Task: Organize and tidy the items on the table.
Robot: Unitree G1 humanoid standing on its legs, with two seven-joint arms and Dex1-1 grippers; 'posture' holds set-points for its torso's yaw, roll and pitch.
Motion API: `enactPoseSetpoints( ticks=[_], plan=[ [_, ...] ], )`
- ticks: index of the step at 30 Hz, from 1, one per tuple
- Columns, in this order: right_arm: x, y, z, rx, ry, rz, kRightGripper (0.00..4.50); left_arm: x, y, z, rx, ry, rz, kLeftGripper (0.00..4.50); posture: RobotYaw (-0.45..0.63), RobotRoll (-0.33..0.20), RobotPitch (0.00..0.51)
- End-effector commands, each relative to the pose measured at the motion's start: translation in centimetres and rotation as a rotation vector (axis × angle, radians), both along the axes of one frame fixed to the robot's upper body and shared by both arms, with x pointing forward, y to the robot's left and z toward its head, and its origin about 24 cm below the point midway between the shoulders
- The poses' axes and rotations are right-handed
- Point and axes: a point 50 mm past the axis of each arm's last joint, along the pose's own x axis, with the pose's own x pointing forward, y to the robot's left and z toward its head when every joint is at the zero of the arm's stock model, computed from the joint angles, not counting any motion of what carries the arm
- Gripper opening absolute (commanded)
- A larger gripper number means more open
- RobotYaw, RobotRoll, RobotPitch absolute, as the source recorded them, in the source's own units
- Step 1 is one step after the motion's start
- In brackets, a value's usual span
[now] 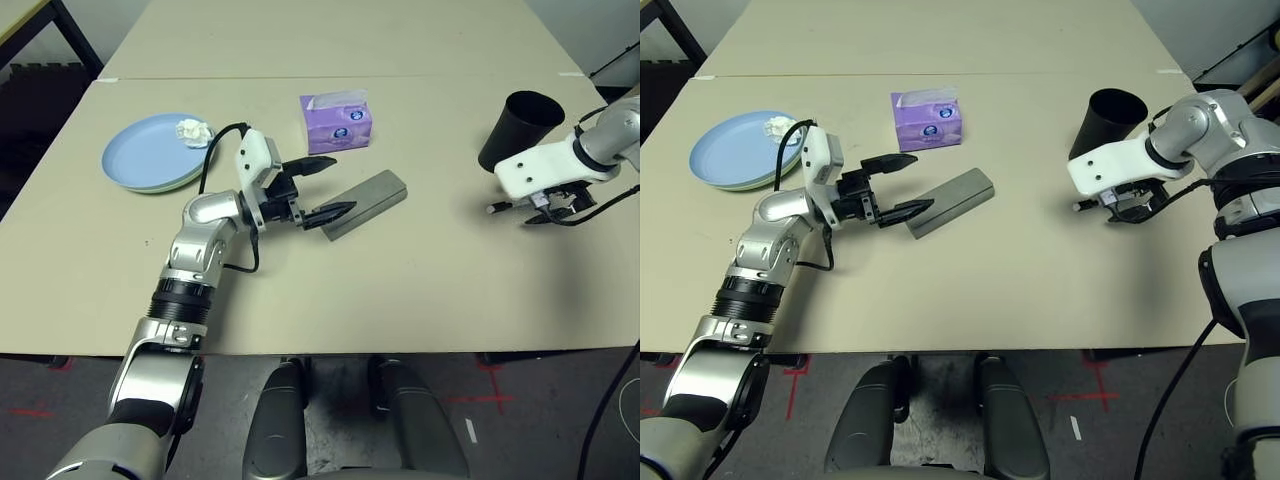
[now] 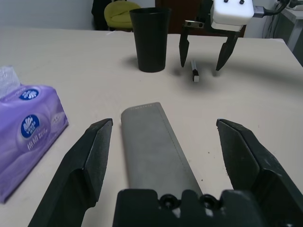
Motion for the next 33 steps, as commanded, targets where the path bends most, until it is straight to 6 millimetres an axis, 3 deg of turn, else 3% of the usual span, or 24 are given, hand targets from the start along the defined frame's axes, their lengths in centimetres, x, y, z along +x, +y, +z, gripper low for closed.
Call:
enactPoseSetpoints(
  ticks=[1, 7, 9, 11, 19, 20, 24, 27, 33],
  plan=[
    [0.1, 0.1, 0.2, -0.006, 0.002, 0.003, 4.46, -0.3, 0.1, 0.1, 0.013, -0.007, -0.002, 4.5, 0.18, 0.0, 0.258],
    [0.1, 0.3, -0.3, -0.006, 0.025, 0.005, 4.46, -0.4, 0.1, 0.0, 0.014, -0.008, 0.002, 4.5, 0.19, 0.0, 0.261],
    [0.1, 0.3, -0.4, -0.01, 0.035, 0.004, 4.11, -0.4, 0.1, 0.0, 0.016, -0.009, 0.003, 4.5, 0.19, 0.0, 0.261],
    [0.0, 0.3, -0.5, -0.013, 0.045, 0.004, 3.59, -0.4, 0.1, 0.0, 0.018, -0.01, 0.003, 4.5, 0.19, 0.0, 0.26],
    [-0.2, 0.1, -0.5, -0.028, 0.077, -0.009, 0.5, -0.4, 0.2, 0.0, 0.025, -0.01, -0.001, 4.5, 0.18, 0.0, 0.261],
    [-0.2, 0.0, -0.5, -0.027, 0.079, -0.01, 0.31, -0.3, 0.2, 0.0, 0.026, -0.009, -0.002, 4.5, 0.18, 0.0, 0.259],
    [-0.3, -0.2, -0.1, -0.012, 0.073, -0.021, 0.31, -0.2, 0.2, 0.1, 0.03, -0.01, -0.007, 4.5, 0.17, 0.0, 0.25],
    [-0.3, 0.0, 1.1, 0.099, 0.084, -0.056, 0.31, -0.1, 0.1, 0.2, 0.031, -0.013, -0.009, 4.5, 0.16, 0.0, 0.242],
    [0.4, 1.8, 4.3, 0.667, 0.157, -0.216, 0.31, 0.2, 0.0, 0.4, 0.03, -0.019, -0.012, 4.5, 0.15, 0.0, 0.226]
  ],
)
